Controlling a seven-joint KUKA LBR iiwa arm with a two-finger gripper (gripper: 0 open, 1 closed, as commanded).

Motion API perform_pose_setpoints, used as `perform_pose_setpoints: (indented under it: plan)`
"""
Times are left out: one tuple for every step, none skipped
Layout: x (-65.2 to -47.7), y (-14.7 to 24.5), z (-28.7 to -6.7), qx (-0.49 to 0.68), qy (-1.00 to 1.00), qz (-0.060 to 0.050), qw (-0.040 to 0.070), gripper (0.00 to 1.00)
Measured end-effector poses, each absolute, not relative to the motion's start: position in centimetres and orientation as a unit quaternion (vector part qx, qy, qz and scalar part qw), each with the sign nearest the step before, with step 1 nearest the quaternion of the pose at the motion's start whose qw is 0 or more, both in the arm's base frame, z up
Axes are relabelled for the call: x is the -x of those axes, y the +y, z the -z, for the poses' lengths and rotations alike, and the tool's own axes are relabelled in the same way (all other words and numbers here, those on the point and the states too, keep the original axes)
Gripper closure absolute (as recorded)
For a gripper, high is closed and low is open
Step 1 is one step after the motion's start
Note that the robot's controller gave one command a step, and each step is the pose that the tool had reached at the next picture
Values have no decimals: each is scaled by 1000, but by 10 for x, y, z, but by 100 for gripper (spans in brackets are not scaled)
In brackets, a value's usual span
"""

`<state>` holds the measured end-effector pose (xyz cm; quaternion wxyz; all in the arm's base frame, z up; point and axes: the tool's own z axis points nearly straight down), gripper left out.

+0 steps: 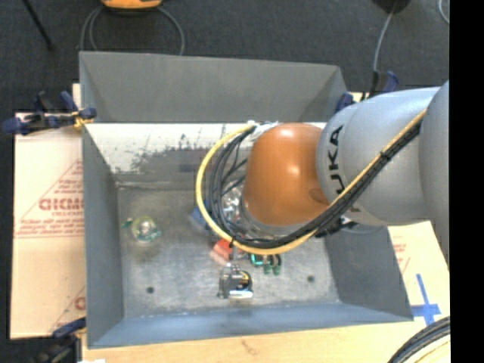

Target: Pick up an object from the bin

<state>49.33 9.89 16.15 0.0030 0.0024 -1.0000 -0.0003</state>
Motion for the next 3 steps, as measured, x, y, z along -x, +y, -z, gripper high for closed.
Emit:
perform_pose_setpoints:
  plan:
    - [-524,38,-102,-64,-998,1,-5,0]
    - [-565,55,-76,-4,-1000,2,-6,0]
    - [-556,6,-75,12,-1000,3,-6,0]
